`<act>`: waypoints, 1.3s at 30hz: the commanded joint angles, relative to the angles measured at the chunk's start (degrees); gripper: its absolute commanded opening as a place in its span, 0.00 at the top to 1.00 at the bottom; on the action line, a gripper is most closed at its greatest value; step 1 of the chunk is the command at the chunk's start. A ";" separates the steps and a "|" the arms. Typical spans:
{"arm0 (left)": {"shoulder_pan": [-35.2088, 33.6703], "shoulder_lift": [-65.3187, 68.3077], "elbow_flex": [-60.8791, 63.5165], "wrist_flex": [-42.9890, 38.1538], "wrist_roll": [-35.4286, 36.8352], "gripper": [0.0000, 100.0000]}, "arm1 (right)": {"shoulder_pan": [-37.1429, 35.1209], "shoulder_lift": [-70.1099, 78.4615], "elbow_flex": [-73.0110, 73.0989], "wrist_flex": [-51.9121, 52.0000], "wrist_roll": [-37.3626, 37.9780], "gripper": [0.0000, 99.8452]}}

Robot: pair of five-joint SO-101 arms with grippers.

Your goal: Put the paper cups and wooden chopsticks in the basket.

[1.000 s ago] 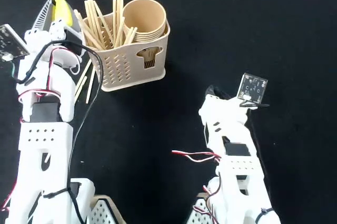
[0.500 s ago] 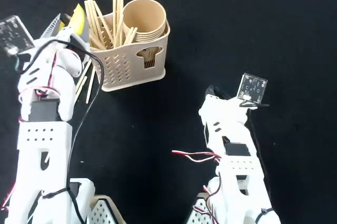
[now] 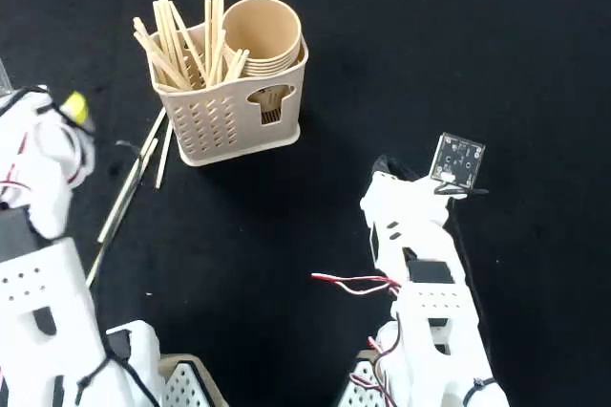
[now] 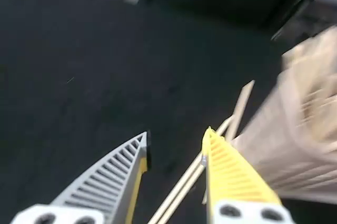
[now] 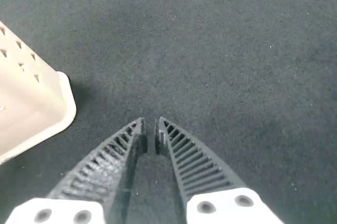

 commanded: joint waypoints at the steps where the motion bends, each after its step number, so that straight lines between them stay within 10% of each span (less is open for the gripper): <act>1: -5.49 5.89 4.53 0.44 -8.97 0.82 | -0.70 -0.13 -0.13 -1.32 0.53 0.95; 34: 3.47 63.21 -5.85 -21.98 -34.90 0.77 | -0.79 -0.13 0.04 -1.32 0.53 0.95; 39: 3.30 63.12 -5.76 -21.54 -34.99 0.96 | -0.79 -0.13 0.04 -1.32 0.53 0.95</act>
